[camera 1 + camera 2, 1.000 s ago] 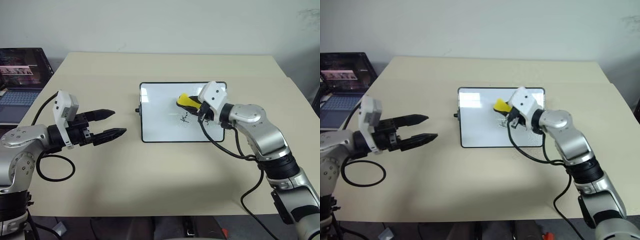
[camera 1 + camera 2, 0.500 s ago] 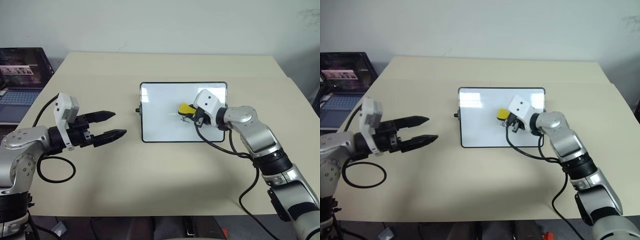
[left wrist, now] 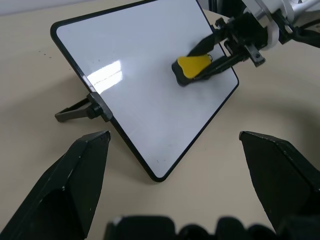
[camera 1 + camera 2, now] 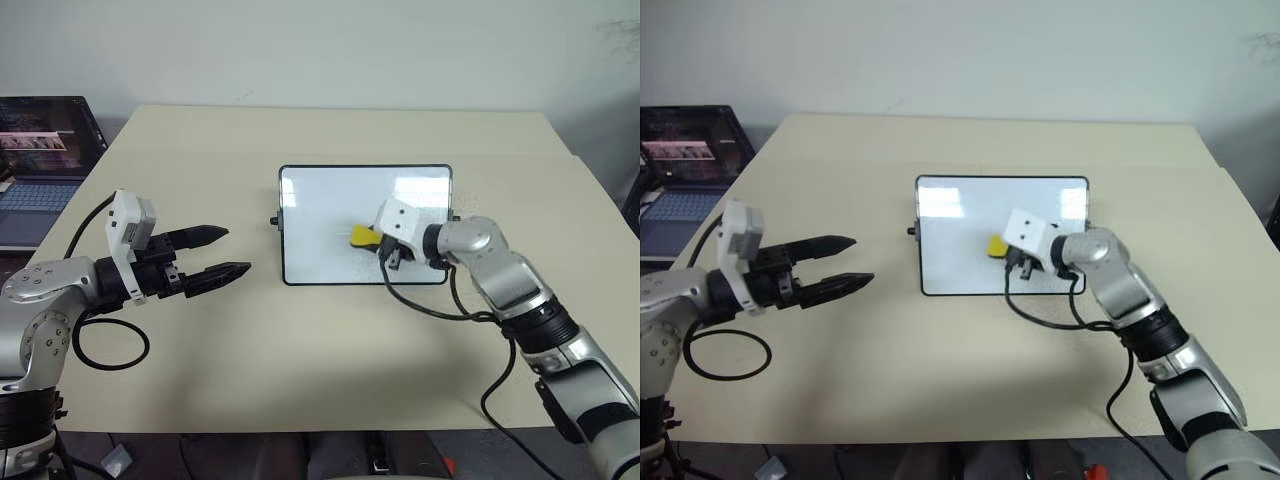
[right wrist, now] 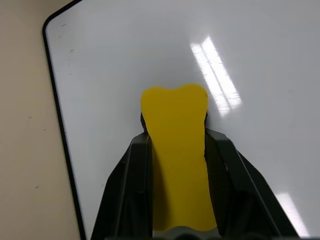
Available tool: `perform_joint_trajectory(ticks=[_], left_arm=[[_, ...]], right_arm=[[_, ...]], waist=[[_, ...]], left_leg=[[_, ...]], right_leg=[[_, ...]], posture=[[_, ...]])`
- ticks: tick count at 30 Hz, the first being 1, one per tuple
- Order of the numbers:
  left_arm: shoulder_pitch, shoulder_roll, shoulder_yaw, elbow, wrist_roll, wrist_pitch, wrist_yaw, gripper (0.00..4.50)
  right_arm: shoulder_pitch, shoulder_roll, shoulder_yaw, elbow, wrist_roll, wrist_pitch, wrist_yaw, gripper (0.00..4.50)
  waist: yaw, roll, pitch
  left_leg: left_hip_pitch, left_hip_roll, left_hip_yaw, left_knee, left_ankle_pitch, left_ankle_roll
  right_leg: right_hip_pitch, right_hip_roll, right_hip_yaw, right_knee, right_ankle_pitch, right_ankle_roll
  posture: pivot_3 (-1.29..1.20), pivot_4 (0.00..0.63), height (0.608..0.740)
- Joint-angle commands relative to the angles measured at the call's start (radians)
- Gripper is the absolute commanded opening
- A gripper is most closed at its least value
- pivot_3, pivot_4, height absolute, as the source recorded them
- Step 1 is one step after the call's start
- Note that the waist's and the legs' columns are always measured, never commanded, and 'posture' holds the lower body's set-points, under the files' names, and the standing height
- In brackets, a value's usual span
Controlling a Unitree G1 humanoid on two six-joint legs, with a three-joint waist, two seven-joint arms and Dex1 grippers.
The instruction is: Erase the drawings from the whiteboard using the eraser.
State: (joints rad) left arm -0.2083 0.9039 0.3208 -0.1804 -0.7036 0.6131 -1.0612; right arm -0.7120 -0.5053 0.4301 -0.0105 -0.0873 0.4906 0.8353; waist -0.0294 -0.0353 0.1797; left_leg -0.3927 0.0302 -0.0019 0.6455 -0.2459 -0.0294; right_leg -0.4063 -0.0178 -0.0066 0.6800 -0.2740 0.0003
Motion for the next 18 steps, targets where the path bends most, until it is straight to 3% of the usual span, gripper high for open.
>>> perform_joint_trajectory(ticks=[1, 9, 18], left_arm=[[-0.016, 0.004, 0.031, 0.009, -0.001, -0.029, -0.01, 4.5], [-0.028, 0.005, 0.017, 0.026, 0.004, -0.041, -0.019, 4.5], [-0.04, 0.008, 0.016, 0.028, 0.008, -0.042, -0.021, 4.5]], right_arm=[[0.04, -0.012, 0.018, -0.024, -0.024, 0.035, 0.011, 1.09], [0.025, -0.012, -0.006, 0.002, -0.05, 0.025, -0.016, 1.09], [-0.113, -0.07, -0.064, 0.103, -0.078, -0.023, -0.037, 1.09]], waist=[[0.0, 0.0, 0.0], [0.0, 0.0, 0.0], [0.001, 0.0, 0.0]], left_leg=[[0.0, 0.0, 0.0, 0.0, 0.0, 0.0], [0.001, 0.0, 0.001, 0.001, 0.0, 0.0], [0.001, 0.0, 0.001, 0.001, 0.001, 0.001]], right_leg=[[0.0, 0.0, 0.0, 0.0, 0.0, 0.0], [0.001, 0.0, 0.0, 0.0, 0.0, 0.0], [0.001, 0.0, 0.0, 0.0, 0.0, 0.001]], posture=[[0.0, 0.15, 0.74], [0.0, 0.15, 0.74], [0.0, 0.15, 0.74]])
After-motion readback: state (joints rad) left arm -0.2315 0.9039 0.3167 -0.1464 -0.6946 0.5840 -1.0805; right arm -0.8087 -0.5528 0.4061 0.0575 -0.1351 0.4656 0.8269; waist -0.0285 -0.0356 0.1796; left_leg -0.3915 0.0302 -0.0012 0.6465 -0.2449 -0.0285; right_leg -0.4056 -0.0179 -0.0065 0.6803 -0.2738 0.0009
